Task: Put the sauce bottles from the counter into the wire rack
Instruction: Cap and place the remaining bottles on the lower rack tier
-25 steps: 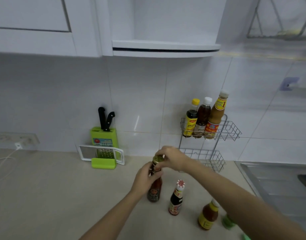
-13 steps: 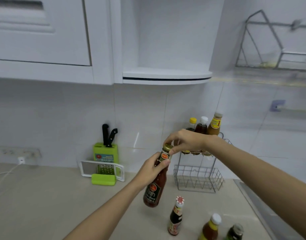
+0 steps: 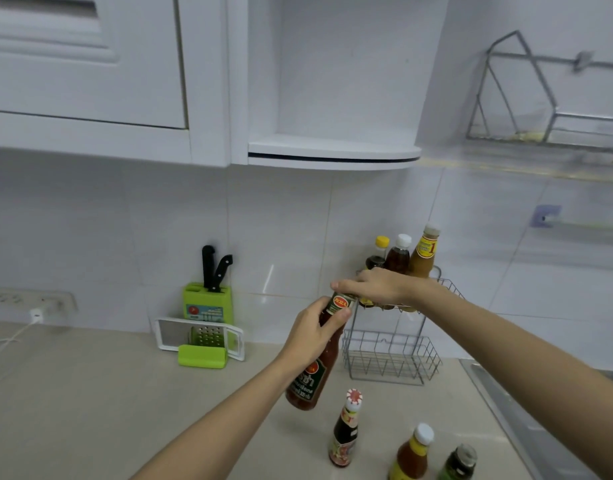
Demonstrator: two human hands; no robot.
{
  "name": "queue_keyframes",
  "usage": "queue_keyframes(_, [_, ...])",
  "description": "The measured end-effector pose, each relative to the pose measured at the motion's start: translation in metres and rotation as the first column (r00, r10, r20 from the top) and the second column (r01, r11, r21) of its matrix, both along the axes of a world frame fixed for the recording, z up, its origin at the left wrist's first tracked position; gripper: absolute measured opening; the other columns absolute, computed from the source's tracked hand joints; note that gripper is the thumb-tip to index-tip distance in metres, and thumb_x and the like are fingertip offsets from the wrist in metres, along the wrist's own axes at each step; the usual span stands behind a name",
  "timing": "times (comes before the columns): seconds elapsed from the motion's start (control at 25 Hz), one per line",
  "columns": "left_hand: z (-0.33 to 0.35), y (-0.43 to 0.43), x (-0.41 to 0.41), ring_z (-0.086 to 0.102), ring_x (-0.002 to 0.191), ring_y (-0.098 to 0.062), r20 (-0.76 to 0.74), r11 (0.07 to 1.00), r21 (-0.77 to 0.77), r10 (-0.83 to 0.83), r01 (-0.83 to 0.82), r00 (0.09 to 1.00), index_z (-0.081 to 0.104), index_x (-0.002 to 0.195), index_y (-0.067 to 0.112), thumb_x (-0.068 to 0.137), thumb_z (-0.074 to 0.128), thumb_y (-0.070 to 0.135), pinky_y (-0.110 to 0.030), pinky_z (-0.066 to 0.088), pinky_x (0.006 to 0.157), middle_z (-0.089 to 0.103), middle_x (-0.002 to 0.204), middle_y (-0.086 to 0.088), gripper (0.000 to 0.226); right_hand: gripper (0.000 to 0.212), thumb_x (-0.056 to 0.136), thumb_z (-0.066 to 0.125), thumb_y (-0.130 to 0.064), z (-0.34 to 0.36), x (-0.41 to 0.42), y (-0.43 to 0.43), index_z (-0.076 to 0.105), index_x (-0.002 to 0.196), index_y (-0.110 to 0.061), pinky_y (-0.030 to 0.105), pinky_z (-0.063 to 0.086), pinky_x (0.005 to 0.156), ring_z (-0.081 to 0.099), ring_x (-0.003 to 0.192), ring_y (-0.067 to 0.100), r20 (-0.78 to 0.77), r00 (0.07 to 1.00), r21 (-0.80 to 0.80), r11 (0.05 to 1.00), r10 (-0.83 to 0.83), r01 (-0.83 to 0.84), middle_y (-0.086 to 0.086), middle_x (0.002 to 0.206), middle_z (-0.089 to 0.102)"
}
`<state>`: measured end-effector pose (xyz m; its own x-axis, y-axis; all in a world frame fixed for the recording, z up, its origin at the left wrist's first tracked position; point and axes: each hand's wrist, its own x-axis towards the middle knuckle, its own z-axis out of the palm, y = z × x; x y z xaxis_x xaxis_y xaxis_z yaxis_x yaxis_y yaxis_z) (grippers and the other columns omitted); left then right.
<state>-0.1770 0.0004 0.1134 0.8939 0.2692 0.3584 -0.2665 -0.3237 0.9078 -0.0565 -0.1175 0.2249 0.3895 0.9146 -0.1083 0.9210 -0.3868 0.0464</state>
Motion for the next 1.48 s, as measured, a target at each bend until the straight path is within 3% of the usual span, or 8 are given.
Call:
queue_keyframes(0.16, [0.004,0.001,-0.003,0.066,0.067,-0.002,-0.008,0.999,-0.025,-0.030,0.030,1.000,0.061,0.096,0.032,0.084,0.056,0.062,-0.018,0.052,0.061,0.070,0.079,0.006,0.032,0.063,0.086,0.024,-0.075,0.004,-0.009,-0.007,0.051,0.076,-0.019,0.031,0.041,0.058,0.048,0.057,0.018,-0.238,0.966,0.075,0.990,-0.097,0.117,0.005,0.070,0.052])
queue_keyframes(0.36, [0.008,0.003,-0.003,0.066,0.069,-0.012,-0.033,0.988,-0.079,-0.136,0.133,0.990,0.060,0.098,0.028,0.081,0.058,0.064,-0.027,0.054,0.066,0.069,0.080,0.002,0.040,0.041,0.102,0.021,-0.044,0.002,-0.017,-0.016,0.048,0.083,-0.020,0.037,0.045,0.065,0.058,0.066,0.023,-0.034,0.996,0.296,0.953,0.076,-0.063,0.008,0.072,0.061])
queue_keyframes(0.6, [0.005,-0.005,0.000,0.065,0.065,-0.001,-0.075,0.997,0.055,-0.051,0.055,0.996,0.059,0.092,0.029,0.084,0.055,0.061,-0.021,0.051,0.063,0.068,0.078,0.004,0.033,0.023,0.095,0.044,-0.010,-0.021,-0.024,-0.007,0.050,0.113,0.002,0.037,0.038,0.055,0.065,0.076,0.038,0.474,0.880,0.051,0.997,0.024,-0.055,0.019,0.092,0.064])
queue_keyframes(0.88, [0.009,0.002,0.003,0.067,0.067,-0.004,-0.178,0.985,0.036,-0.158,0.167,0.971,0.060,0.091,0.033,0.082,0.059,0.061,-0.021,0.051,0.063,0.069,0.078,0.006,0.029,0.022,0.101,0.033,-0.022,-0.017,-0.014,-0.012,0.046,0.086,-0.013,0.037,0.038,0.059,0.054,0.068,0.029,0.120,0.993,0.060,0.998,-0.008,0.000,0.015,0.081,0.061])
queue_keyframes(1.04, [0.005,-0.006,0.009,0.065,0.065,-0.002,-0.197,0.979,0.176,-0.069,0.104,0.978,0.058,0.086,0.038,0.080,0.059,0.060,-0.020,0.050,0.062,0.068,0.076,0.008,0.023,0.016,0.096,0.043,-0.012,-0.031,-0.007,-0.015,0.051,0.106,-0.003,0.035,0.039,0.056,0.063,0.079,0.035,0.482,0.876,-0.058,0.998,0.033,-0.006,0.016,0.092,0.063])
queue_keyframes(1.2, [0.003,-0.011,0.022,0.062,0.064,0.002,-0.174,0.962,0.274,0.054,-0.005,0.983,0.061,0.091,0.031,0.081,0.064,0.052,-0.016,0.046,0.060,0.067,0.076,0.010,0.023,0.030,0.100,0.041,-0.033,-0.040,0.001,-0.020,0.052,0.108,-0.007,0.023,0.044,0.046,0.063,0.064,0.021,-0.032,0.982,0.171,0.967,-0.186,0.189,0.010,0.088,0.066])
queue_keyframes(1.28, [0.009,-0.012,0.030,0.065,0.072,0.002,-0.129,0.962,0.268,0.095,-0.057,0.987,0.064,0.097,0.031,0.079,0.067,0.049,-0.012,0.048,0.061,0.068,0.079,0.013,0.026,0.047,0.091,0.048,-0.057,-0.046,0.003,-0.030,0.058,0.104,-0.012,0.022,0.052,0.044,0.065,0.061,0.014,-0.594,0.778,0.348,0.807,-0.205,0.478,0.004,0.082,0.065])
queue_keyframes(1.48, [0.014,-0.033,0.064,0.066,0.083,0.004,-0.177,0.951,0.308,0.042,0.015,0.983,0.065,0.110,0.033,0.078,0.070,0.044,-0.011,0.052,0.074,0.072,0.093,0.014,0.034,0.045,0.084,0.063,-0.053,-0.068,0.023,-0.051,0.052,0.115,-0.021,0.036,0.061,0.053,0.074,0.074,0.025,-0.816,0.562,0.387,0.596,-0.134,0.704,0.007,0.104,0.067])
